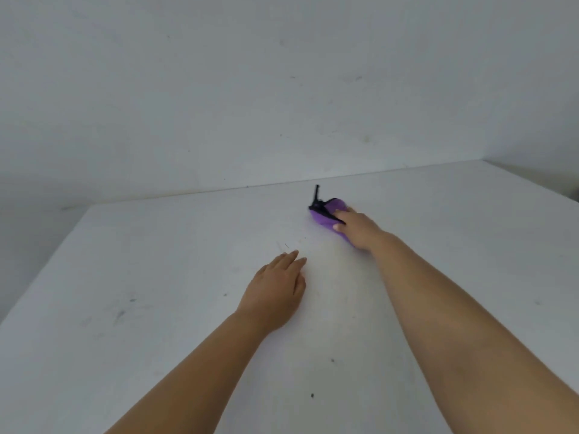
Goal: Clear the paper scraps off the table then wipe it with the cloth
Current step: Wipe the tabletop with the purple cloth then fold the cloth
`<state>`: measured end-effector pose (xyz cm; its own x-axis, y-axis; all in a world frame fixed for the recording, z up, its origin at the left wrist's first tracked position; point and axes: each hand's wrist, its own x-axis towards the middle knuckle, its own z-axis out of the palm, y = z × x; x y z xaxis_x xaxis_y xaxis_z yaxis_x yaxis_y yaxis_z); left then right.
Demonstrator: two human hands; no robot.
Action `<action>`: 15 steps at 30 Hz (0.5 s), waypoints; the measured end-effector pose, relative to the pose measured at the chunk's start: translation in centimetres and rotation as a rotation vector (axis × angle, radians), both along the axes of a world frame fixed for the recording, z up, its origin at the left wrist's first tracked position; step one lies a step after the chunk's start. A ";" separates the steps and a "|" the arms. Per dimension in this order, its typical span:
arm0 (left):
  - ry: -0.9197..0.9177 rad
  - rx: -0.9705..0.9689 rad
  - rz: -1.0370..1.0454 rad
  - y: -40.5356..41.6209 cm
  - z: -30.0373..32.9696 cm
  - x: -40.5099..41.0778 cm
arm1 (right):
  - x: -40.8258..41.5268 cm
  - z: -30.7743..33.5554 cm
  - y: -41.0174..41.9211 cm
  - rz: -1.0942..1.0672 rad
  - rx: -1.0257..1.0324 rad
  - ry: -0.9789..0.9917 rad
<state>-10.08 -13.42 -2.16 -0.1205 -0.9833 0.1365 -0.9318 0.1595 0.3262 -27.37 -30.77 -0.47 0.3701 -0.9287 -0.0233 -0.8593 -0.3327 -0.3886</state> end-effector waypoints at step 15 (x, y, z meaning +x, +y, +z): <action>0.002 0.028 -0.020 0.5 -0.2 -1.5 | -5.8 -2.2 5.8 -0.401 -0.058 0.031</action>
<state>-11.61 -12.88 -2.35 -0.1397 -0.9841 0.1096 -0.9280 0.1687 0.3322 -33.17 -24.98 -2.65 -0.0214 -0.9994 0.0281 -0.9364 0.0102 -0.3509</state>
